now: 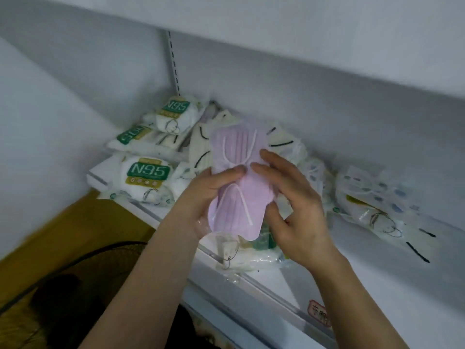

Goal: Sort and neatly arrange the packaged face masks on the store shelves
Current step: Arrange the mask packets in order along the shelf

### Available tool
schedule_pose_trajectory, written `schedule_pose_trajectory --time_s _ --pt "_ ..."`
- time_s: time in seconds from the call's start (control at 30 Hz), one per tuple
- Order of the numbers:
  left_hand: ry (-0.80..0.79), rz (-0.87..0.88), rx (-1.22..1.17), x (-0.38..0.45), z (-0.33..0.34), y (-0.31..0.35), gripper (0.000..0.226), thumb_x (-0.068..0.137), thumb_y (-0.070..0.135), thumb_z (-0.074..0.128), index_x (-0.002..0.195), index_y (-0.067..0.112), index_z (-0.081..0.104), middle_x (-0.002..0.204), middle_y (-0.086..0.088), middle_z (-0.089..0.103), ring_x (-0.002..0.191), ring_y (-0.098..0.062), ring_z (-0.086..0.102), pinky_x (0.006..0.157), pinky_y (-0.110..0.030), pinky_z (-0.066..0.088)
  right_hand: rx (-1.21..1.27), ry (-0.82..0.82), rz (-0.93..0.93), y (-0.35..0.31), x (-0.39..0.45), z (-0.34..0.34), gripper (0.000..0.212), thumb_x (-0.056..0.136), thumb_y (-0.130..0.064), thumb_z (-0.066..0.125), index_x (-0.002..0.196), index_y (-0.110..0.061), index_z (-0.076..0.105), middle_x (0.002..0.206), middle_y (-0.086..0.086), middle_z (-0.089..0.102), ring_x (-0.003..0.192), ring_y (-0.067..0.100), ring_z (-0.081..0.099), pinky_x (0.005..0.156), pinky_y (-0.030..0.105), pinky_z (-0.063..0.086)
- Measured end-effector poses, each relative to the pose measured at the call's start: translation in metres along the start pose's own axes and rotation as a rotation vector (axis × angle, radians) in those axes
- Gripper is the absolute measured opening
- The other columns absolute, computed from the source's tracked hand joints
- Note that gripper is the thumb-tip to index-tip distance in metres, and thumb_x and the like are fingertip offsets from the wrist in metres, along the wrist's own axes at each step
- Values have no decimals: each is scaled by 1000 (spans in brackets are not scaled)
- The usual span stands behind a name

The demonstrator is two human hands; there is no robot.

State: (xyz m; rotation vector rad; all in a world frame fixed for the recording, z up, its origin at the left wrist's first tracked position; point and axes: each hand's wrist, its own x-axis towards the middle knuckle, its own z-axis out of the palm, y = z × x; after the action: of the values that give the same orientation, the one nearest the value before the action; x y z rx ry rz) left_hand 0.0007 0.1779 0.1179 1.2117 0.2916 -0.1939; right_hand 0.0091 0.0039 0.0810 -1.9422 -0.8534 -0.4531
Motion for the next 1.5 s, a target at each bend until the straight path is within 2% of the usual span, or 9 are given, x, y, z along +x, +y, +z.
schedule_pose_trajectory --time_s 0.17,0.27,0.37,0.57,0.93,1.07,1.17,1.3,1.5 --pt "180 175 -325 3 -84 18 49 76 9 75 124 6 67 104 -9 76 93 -24 72 78 -36 63 117 76 306 3 73 49 62 91 1 57 142 -32 49 145 -5 49 125 6 57 103 37 53" --pt "269 185 -344 9 -119 34 54 84 6 71 137 3 61 121 -14 71 108 -31 69 92 -46 60 -139 -241 314 25 123 97 62 97 -35 62 152 -33 35 153 0 45 138 20 46 113 41 41" --pt "291 226 -344 20 -140 42 42 92 2 62 133 6 60 105 -9 76 88 -23 76 70 -39 64 -588 -550 439 54 139 128 78 90 -66 55 158 -37 28 165 10 27 153 36 19 123 54 17" --pt "237 214 -285 50 -152 41 73 73 4 75 143 7 55 126 -13 69 106 -26 72 74 -35 62 -751 -361 562 79 104 65 57 88 -47 60 142 -34 50 150 3 42 144 30 29 118 49 21" --pt "155 56 115 81 -123 2 39 92 -4 58 125 14 66 108 -8 74 97 -26 71 71 -33 52 -803 -158 869 94 58 -20 54 93 -25 51 147 -26 48 157 7 41 146 32 33 119 55 29" --pt "179 -3 78 85 -133 0 40 90 -1 62 127 14 67 112 -12 74 101 -32 70 74 -36 52 -744 123 444 76 66 2 61 76 6 55 135 -10 58 138 15 57 128 35 52 106 53 46" --pt "182 -1 84 83 -129 0 42 90 -1 62 128 15 66 113 -12 74 103 -33 69 78 -40 54 -580 -180 216 62 98 40 54 91 -8 56 143 -20 53 152 7 49 140 24 43 113 43 37" --pt "189 -4 91 83 -128 1 42 91 -3 61 128 16 66 112 -12 73 102 -34 68 78 -40 53 -743 -673 470 76 117 54 47 101 -57 45 145 -42 48 168 -6 23 157 26 11 123 58 9" --pt "193 15 126 81 -128 0 39 92 -3 60 125 17 66 106 -7 72 94 -26 68 68 -33 50 -870 -588 636 85 94 -6 32 93 -50 59 120 -34 66 149 -6 46 145 24 32 117 58 23"
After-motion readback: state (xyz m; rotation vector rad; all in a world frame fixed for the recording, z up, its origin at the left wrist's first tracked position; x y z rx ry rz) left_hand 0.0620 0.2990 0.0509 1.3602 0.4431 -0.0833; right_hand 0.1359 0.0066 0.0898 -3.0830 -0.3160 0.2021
